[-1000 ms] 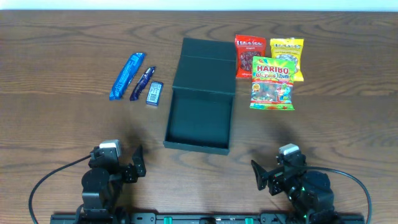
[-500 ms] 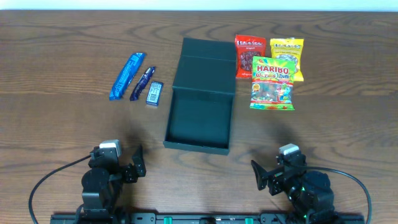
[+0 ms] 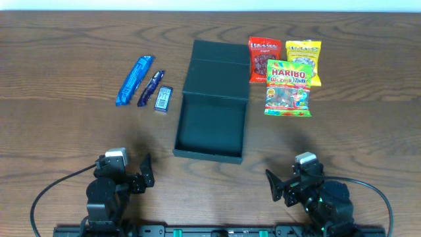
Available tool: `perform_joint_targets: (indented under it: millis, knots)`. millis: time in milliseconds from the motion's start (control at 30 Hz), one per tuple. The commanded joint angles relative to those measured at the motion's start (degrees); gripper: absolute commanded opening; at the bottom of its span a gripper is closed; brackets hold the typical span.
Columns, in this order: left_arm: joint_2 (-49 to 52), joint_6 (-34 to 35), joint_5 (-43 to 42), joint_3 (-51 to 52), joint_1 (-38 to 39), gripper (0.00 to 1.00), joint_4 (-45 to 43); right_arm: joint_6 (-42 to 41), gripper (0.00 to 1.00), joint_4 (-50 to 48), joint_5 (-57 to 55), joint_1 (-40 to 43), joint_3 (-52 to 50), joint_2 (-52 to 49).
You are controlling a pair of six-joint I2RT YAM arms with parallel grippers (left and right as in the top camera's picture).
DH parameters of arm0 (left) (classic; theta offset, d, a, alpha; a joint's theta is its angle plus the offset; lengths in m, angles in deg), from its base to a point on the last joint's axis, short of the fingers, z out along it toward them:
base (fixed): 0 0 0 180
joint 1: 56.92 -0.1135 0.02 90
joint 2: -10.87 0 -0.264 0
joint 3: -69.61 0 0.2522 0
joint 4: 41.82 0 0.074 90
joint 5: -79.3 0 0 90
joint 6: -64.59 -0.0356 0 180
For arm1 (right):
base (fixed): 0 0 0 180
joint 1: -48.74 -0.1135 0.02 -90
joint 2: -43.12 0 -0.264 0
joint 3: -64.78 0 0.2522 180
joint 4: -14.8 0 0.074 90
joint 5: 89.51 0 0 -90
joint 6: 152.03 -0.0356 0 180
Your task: Pack container
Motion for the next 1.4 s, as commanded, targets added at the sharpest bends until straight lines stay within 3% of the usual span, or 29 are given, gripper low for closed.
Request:
perform_joint_targets:
  millis: [0,700,867,1167,1367]
  knots:
    - [-0.4,0.2,0.9,0.6,-0.4,0.95,-0.2,-0.3,0.99,0.0,-0.4,-0.5,-0.3,0.5]
    - [-0.4,0.2,0.9,0.6,-0.4,0.95,-0.2,-2.3,0.99,-2.2,2.8,-0.5,-0.3,0.5]
    - [-0.4,0.2,0.9,0.6,-0.4,0.95,-0.2,-12.9,0.99,-7.6,6.3,-0.5,-0.3,0.5]
    - [-0.4,0.2,0.9,0.6,-0.4,0.95,-0.2,-41.3,0.99,-13.0,7.0,-0.5,-0.3,0.5]
    - [-0.4,0.2,0.9,0.6,-0.4,0.95,-0.2,-46.0,0.99,-13.0,11.0,-0.5,-0.3,0.5]
